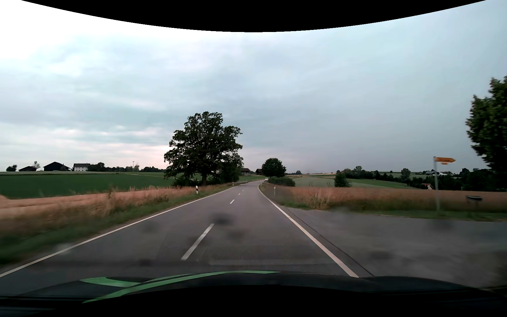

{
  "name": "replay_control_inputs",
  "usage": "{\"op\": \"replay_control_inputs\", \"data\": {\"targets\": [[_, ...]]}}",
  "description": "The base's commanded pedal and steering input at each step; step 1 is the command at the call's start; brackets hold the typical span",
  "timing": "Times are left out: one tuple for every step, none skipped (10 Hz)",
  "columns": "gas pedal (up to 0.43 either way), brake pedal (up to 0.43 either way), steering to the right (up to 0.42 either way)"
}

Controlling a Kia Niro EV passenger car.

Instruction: Follow the waypoints while adhering to traffic rules and regulations

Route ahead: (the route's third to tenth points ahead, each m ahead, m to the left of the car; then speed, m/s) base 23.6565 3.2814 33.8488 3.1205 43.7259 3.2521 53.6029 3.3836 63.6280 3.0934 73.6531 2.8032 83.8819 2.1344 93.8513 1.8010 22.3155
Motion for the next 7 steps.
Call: {"op": "replay_control_inputs", "data": {"targets": [[0.169, 0.000, 0.000], [0.169, 0.000, -0.001], [0.169, 0.000, -0.001], [0.169, 0.000, 0.000], [0.169, 0.000, 0.000], [0.169, 0.000, 0.000], [0.169, 0.000, 0.000]]}}
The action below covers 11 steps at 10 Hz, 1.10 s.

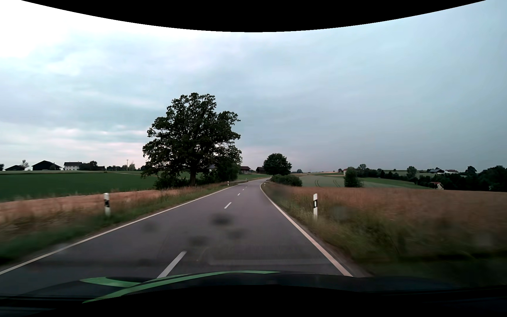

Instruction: Follow the waypoints while adhering to traffic rules and regulations

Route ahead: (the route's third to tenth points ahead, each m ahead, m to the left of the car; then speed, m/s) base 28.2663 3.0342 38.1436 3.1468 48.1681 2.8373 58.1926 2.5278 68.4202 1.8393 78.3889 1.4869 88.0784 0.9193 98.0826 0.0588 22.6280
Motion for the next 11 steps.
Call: {"op": "replay_control_inputs", "data": {"targets": [[0.169, 0.000, 0.000], [0.169, 0.000, 0.000], [0.169, 0.000, 0.000], [0.169, 0.000, 0.000], [0.169, 0.000, 0.001], [0.169, 0.000, 0.002], [0.169, 0.000, 0.002], [0.169, 0.000, 0.002], [0.169, 0.000, 0.002], [0.169, 0.000, 0.003], [0.169, 0.000, 0.003]]}}
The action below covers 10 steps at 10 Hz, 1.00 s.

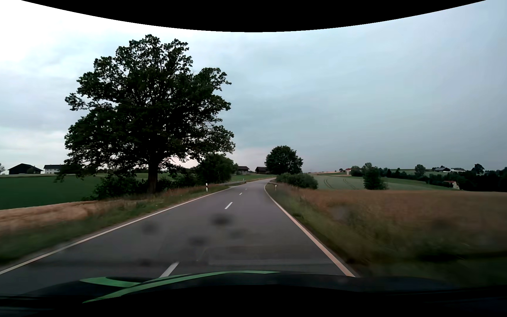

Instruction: Follow the waypoints while adhering to traffic rules and regulations

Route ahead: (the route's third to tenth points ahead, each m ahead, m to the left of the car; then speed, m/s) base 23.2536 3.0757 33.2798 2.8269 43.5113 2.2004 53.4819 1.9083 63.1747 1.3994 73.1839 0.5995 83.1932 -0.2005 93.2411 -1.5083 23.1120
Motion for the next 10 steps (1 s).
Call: {"op": "replay_control_inputs", "data": {"targets": [[0.169, 0.000, 0.003], [0.169, 0.000, 0.003], [0.157, 0.000, 0.003], [0.157, 0.000, 0.003], [0.157, 0.000, 0.003], [0.157, 0.000, 0.003], [0.157, 0.000, 0.003], [0.157, 0.000, 0.003], [0.157, 0.000, 0.003], [0.157, 0.000, 0.004]]}}
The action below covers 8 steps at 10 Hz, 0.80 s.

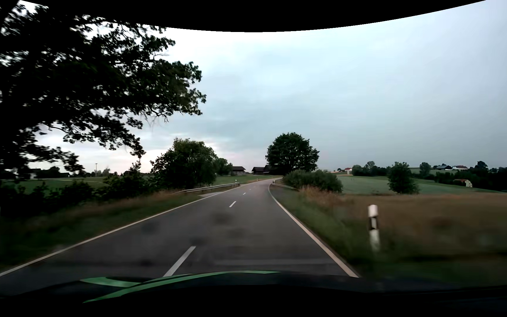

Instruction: Follow the waypoints while adhering to traffic rules and regulations

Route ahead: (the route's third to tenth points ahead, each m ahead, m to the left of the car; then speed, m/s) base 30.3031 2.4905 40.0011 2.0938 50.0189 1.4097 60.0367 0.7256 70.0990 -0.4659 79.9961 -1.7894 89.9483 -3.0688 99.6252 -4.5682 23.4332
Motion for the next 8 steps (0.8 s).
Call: {"op": "replay_control_inputs", "data": {"targets": [[0.157, 0.000, 0.005], [0.157, 0.000, 0.006], [0.157, 0.000, 0.007], [0.157, 0.000, 0.008], [0.157, 0.000, 0.008], [0.157, 0.000, 0.009], [0.157, 0.000, 0.009], [0.157, 0.000, 0.009]]}}
